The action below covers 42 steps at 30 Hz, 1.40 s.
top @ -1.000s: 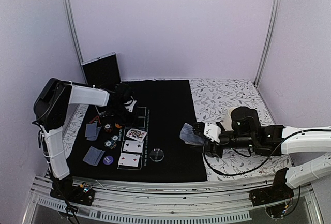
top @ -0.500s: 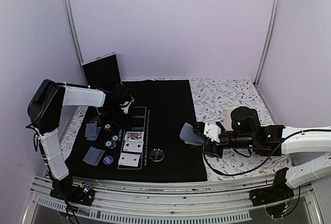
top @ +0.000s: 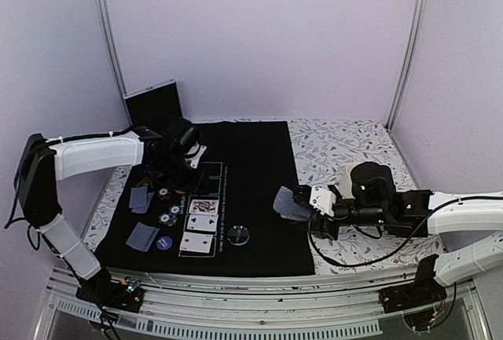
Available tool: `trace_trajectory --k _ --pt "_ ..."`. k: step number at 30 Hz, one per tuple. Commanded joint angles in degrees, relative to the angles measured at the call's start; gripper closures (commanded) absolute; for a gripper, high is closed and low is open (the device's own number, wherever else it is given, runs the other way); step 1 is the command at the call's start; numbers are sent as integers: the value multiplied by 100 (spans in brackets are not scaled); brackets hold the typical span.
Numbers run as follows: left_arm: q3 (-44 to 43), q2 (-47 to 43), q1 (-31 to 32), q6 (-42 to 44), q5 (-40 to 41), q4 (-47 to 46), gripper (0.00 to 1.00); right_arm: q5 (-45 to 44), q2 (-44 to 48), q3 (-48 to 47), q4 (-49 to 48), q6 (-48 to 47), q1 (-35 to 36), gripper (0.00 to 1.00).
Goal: Distribute texas hold em gaming equipment
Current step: Adjust the poker card in the community card area, then pick up the all-in button from the poker table mat.
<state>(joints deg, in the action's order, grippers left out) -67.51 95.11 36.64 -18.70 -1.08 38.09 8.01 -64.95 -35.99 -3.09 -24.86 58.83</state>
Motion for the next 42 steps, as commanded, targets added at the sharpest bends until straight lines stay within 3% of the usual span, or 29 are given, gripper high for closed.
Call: trace_trajectory --k 1,4,9,10,13,17,22,27,30,34,42 --pt "-122 -775 -483 119 -104 188 49 -41 109 77 -236 -95 16 48" --pt "-265 -1092 -1234 285 -17 547 40 4 136 66 -168 -252 21 48" --pt "-306 -1063 -2607 793 275 646 4 223 151 50 -94 -608 15 48" --pt "-345 -904 -2771 1101 285 749 2 270 149 59 -119 -741 4 47" --pt "-672 -474 -2938 1619 800 1149 2 557 96 15 -273 -956 -144 47" --pt "-429 -307 -3009 2466 637 622 2 714 104 63 -579 -1113 -210 47" --pt "57 -103 -3318 3792 27 -23 2 1035 324 21 -576 -1258 -334 47" --pt "-305 451 -4063 5389 -1214 -171 2 1362 448 85 -564 -1080 -338 47" --pt "-1028 1128 -4214 5526 -1877 421 2 1369 455 104 -573 -931 -338 47" --pt "-1689 1860 -4148 5673 -2082 853 3 1181 385 -8 -317 -754 -337 47" --pt "-1428 1818 -4189 6259 -1810 466 2 585 -200 -597 771 -455 -345 47"
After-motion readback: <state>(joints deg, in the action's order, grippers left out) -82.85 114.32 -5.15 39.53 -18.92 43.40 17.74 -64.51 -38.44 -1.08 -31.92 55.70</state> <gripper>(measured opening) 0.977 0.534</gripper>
